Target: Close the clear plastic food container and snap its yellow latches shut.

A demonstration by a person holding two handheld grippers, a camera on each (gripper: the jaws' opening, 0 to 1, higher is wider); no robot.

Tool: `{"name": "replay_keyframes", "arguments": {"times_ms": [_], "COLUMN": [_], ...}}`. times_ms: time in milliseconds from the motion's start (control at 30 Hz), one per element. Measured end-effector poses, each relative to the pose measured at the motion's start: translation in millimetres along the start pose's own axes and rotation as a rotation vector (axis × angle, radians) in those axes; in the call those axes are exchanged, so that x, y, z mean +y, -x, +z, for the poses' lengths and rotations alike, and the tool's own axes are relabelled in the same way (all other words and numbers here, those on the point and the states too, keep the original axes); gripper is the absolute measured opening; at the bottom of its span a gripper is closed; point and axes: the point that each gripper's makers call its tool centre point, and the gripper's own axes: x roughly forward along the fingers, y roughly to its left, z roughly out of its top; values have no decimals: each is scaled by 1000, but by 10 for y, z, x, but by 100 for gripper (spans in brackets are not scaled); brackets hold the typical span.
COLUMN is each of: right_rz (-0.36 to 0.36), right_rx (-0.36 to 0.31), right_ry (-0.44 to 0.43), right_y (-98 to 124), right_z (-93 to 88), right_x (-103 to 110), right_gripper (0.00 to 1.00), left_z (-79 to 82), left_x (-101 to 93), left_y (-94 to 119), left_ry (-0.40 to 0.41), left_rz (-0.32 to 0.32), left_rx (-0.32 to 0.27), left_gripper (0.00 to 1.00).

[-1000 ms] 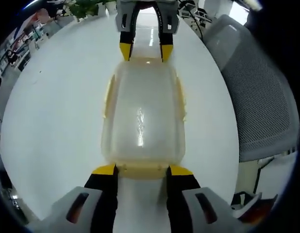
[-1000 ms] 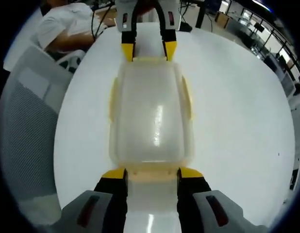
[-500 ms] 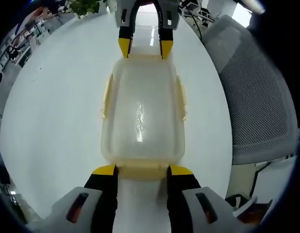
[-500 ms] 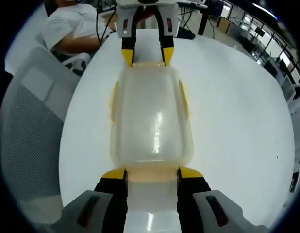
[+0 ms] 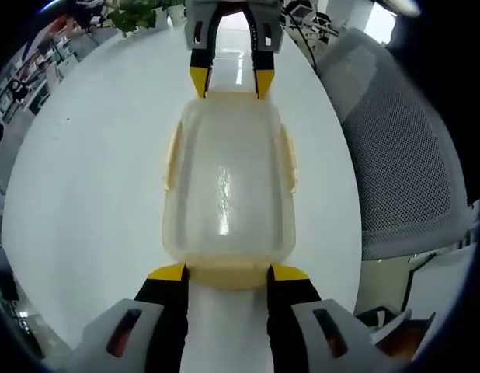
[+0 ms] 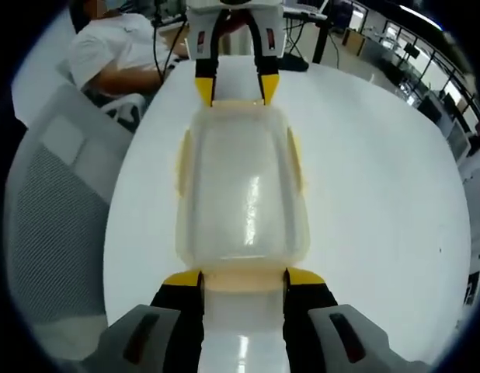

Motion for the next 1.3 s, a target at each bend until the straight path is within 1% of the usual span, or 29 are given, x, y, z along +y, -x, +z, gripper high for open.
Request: {"name": "replay_keyframes", "arguments": {"times_ms": [233,400,667,1033,1300], "right_rz": [7,2,-4,-15,-27], "right_rx": [-22,-20,-26,-26,-18], "right_ry": [-9,-7,-13,-15,-21], "right_y": [110,142,287,444,487], "right_z": [48,61,125,186,152], "right_x": [38,42,24,-9,-20], "right_gripper": [38,38,38,38,38], "left_z": [31,49,91,137,205], "left_x": [-18,-24,10,45,68], "left_y": [99,126,257,377,402], "left_ry": [-5,-8,-21,-27,-41], "left_rz": [-7,-8,-4,10,13], "left_rx": [-13,-20,-23,-37,-51], "left_gripper": [38,38,38,38,38]}}
